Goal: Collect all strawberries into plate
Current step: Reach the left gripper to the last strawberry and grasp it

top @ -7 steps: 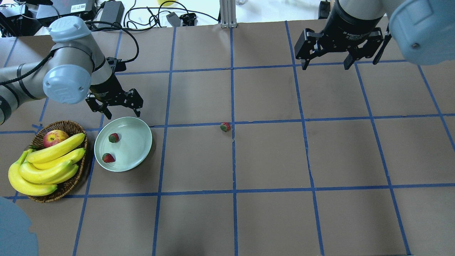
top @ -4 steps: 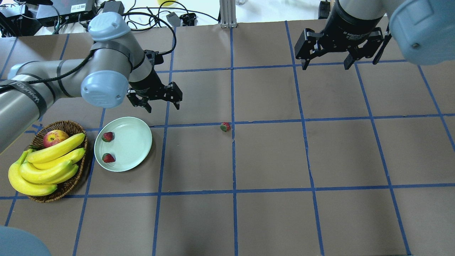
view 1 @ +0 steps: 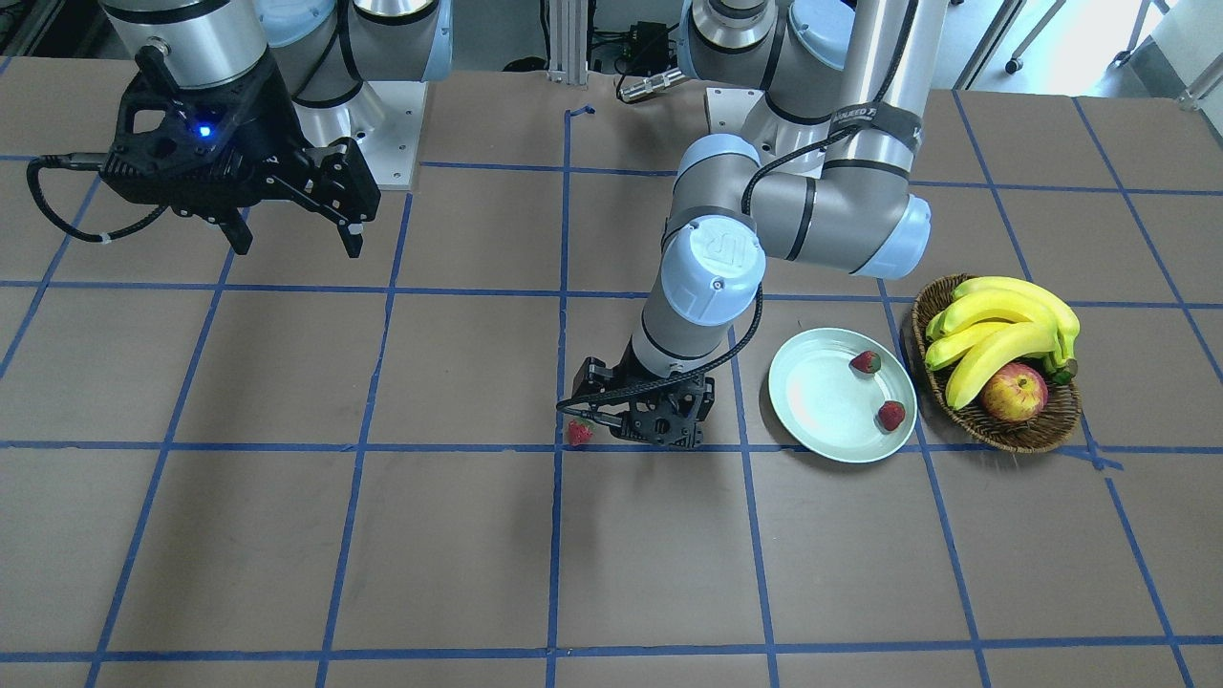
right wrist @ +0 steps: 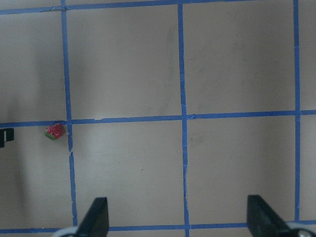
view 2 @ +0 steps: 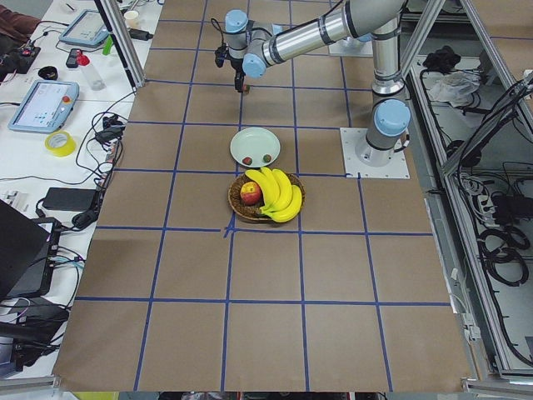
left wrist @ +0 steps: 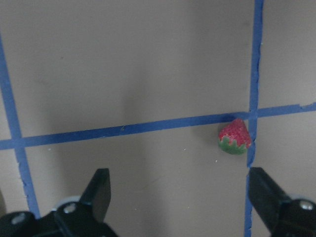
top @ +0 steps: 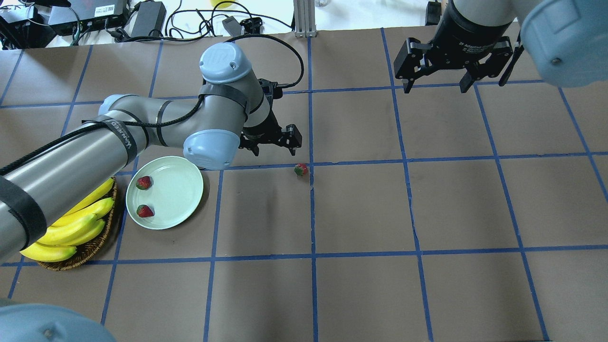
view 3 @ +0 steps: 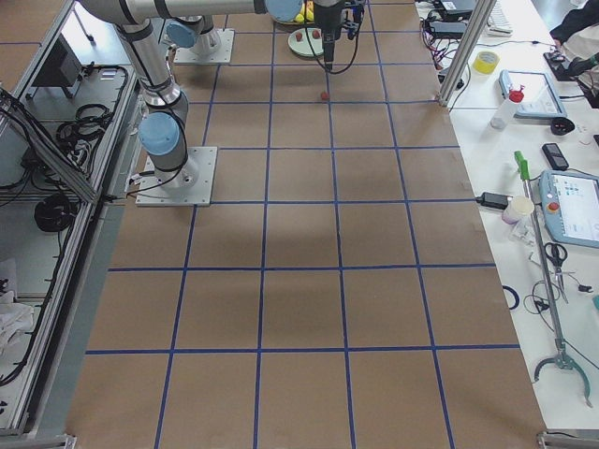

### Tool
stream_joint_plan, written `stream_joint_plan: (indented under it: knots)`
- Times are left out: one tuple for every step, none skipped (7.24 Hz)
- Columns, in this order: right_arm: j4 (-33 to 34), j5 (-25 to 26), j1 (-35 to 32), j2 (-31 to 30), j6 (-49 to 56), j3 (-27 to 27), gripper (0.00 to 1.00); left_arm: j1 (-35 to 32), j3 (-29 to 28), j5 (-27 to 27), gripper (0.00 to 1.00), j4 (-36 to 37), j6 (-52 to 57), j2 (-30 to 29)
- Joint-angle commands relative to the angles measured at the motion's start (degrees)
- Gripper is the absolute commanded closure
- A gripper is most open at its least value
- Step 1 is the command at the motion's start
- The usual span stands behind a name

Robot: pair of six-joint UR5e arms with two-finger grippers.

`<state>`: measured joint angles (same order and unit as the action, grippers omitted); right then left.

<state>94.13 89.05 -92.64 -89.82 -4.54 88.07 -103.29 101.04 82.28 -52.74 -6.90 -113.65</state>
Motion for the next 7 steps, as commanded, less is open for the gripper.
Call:
stream_joint_plan:
  knots:
    - [0.00,-0.01,0.00,0.00,0.06,0.00,0.00,-3.22,0.30,-0.10,0.00,6.31,-0.13,-3.41]
    - [0.00,-0.01,0.00,0.00,0.06,0.00,0.00,-3.58,0.38,-0.10,0.00,7.38,-0.22,-4.55]
    - [0.00,-0.01,0.00,0.00,0.06,0.00,0.00,-3.93,0.47,-0.10,0.00,7.39,-0.22,-5.26]
    - [0.00,-0.01,0.00,0.00,0.06,0.00,0.00,-4.20,0.47,-0.10,0.07,7.04,-0.05,-5.70]
    - [0.00,-0.01,0.00,0.00,0.06,0.00,0.00,-4.20,0.65,-0.10,0.16,6.86,0.04,-5.97]
    - [0.00,-0.01,0.00,0.00,0.06,0.00,0.00,-4.20,0.73,-0.10,0.18,6.86,0.04,-5.97]
    - [0.00,-0.01,0.00,0.00,0.06,0.00,0.00,-4.11,0.74,-0.10,0.37,6.77,0.04,-5.97]
